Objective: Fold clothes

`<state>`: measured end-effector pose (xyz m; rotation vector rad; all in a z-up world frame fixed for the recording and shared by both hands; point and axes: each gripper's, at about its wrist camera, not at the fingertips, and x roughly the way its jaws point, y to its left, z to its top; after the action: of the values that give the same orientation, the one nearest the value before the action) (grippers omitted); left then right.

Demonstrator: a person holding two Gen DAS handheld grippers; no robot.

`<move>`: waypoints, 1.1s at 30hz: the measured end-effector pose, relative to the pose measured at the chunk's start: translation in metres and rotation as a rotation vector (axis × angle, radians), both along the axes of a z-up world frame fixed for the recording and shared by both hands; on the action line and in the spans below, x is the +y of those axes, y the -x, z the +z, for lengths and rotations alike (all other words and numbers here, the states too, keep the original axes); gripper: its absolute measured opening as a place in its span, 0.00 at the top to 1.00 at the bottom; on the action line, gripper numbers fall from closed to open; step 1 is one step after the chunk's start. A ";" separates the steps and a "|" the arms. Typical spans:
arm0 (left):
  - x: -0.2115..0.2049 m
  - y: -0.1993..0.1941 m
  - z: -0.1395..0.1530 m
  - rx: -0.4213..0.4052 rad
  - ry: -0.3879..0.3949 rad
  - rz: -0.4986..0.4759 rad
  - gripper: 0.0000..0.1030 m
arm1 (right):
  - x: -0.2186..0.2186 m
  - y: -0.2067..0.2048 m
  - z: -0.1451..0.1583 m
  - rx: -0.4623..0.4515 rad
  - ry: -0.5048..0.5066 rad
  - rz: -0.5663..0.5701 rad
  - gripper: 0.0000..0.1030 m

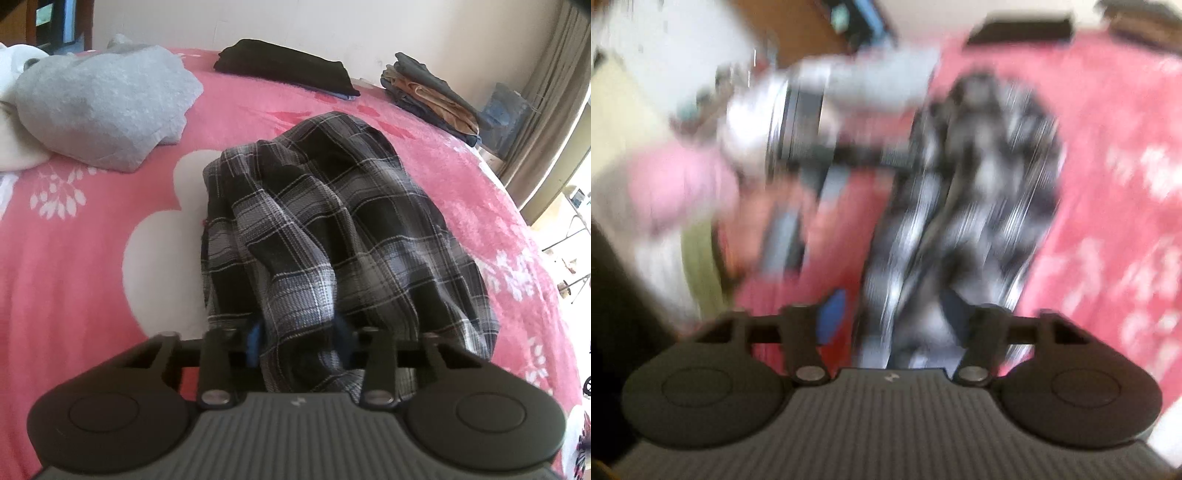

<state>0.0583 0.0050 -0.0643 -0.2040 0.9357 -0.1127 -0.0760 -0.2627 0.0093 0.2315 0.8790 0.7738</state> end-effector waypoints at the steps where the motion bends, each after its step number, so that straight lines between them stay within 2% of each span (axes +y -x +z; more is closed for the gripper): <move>1: 0.000 0.001 0.000 0.000 -0.005 0.000 0.78 | -0.004 -0.010 0.003 -0.027 -0.035 -0.031 0.35; 2: 0.000 0.002 0.001 0.000 -0.010 -0.001 0.87 | -0.005 -0.023 0.003 -0.052 -0.060 -0.063 0.35; 6: 0.000 0.006 0.002 -0.003 -0.037 -0.002 0.90 | 0.005 -0.083 -0.019 -0.119 -0.051 -0.151 0.35; 8: 0.004 0.010 0.002 0.007 -0.030 0.006 0.90 | 0.013 -0.111 -0.035 -0.121 -0.021 -0.179 0.47; 10: 0.007 0.013 0.002 0.013 -0.025 0.013 0.91 | 0.021 -0.139 -0.052 -0.102 0.005 -0.207 0.66; 11: 0.008 0.015 0.002 0.016 -0.025 0.016 0.91 | 0.024 -0.153 -0.063 -0.071 0.006 -0.220 0.69; 14: 0.015 0.021 0.000 0.034 -0.017 0.029 0.92 | 0.036 -0.171 -0.087 0.019 -0.007 -0.222 0.88; 15: 0.019 0.023 -0.001 0.041 -0.007 0.037 0.92 | 0.039 -0.169 -0.088 0.030 -0.030 -0.205 0.94; 16: 0.024 0.026 -0.002 0.044 0.005 0.043 0.92 | 0.042 -0.163 -0.088 0.033 -0.057 -0.182 0.97; 19: 0.039 0.033 -0.002 0.046 0.065 0.051 0.89 | 0.052 -0.130 -0.074 -0.014 -0.120 -0.075 0.98; 25: 0.066 0.044 0.028 -0.058 0.170 0.045 0.57 | 0.078 -0.083 -0.050 -0.042 -0.149 0.101 0.98; 26: 0.070 0.046 0.033 -0.076 0.188 0.044 0.48 | 0.084 -0.076 -0.049 -0.045 -0.138 0.127 0.98; 28: 0.079 0.050 0.042 -0.111 0.223 0.042 0.40 | 0.098 -0.061 -0.049 -0.069 -0.090 0.183 0.98; 31: 0.077 0.050 0.052 -0.125 0.250 0.006 0.39 | 0.127 -0.041 -0.051 -0.109 -0.017 0.282 0.98; 33: 0.072 0.050 0.049 -0.106 0.255 -0.015 0.39 | 0.148 -0.024 -0.054 -0.168 0.071 0.348 0.97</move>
<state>0.0087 0.0766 -0.0156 -0.4229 0.8161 -0.2543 -0.0520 -0.1152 -0.0445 -0.0520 0.7945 1.0673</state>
